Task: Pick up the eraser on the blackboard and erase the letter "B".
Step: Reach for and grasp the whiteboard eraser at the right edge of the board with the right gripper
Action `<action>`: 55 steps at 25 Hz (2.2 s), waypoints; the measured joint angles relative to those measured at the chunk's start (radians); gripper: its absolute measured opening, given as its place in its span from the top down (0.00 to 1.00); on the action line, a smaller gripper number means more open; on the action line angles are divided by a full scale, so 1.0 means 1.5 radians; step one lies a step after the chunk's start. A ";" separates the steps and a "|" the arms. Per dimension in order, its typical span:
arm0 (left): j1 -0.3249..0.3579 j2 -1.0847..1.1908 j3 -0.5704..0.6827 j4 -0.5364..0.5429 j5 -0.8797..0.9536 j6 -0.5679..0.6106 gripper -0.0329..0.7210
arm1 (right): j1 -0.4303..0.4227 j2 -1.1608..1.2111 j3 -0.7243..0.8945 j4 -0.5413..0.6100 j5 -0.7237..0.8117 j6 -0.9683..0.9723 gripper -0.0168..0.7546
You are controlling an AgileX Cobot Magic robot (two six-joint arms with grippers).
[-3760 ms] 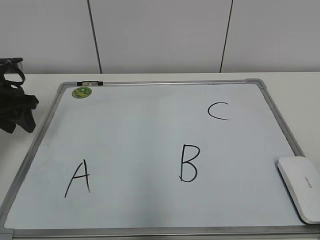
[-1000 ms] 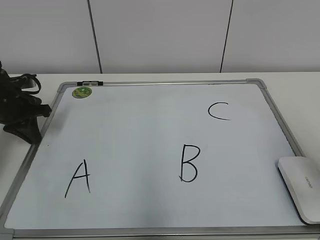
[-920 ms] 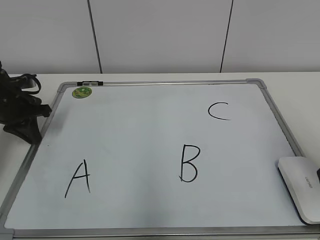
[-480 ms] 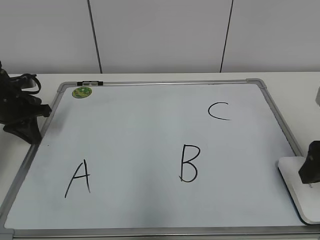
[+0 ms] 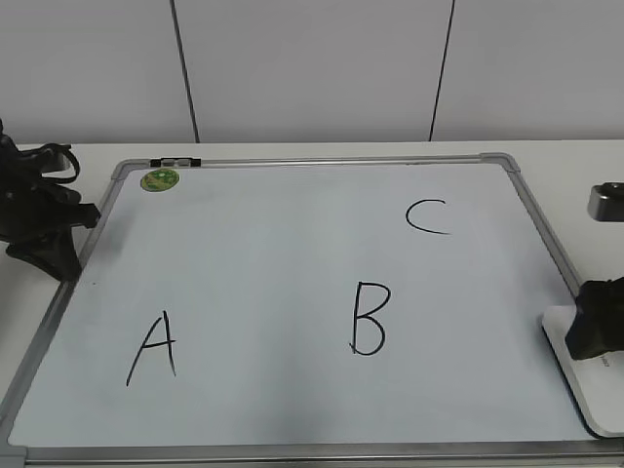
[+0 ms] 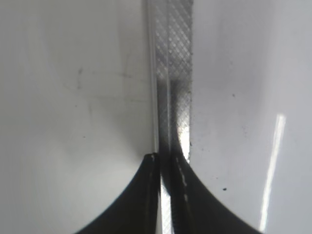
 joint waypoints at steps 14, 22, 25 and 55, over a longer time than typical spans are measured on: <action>0.000 0.000 0.000 0.000 0.000 0.000 0.94 | 0.000 0.068 -0.006 0.000 -0.017 -0.001 0.17; 0.000 0.000 0.000 0.000 0.000 0.000 0.94 | 0.000 0.095 -0.007 0.000 -0.030 -0.001 0.19; 0.000 0.000 0.000 0.000 0.000 0.000 0.94 | 0.000 0.096 -0.007 -0.003 -0.034 -0.001 0.22; 0.000 0.000 0.000 0.000 0.000 0.000 0.94 | 0.000 0.068 -0.009 -0.007 -0.031 0.001 0.25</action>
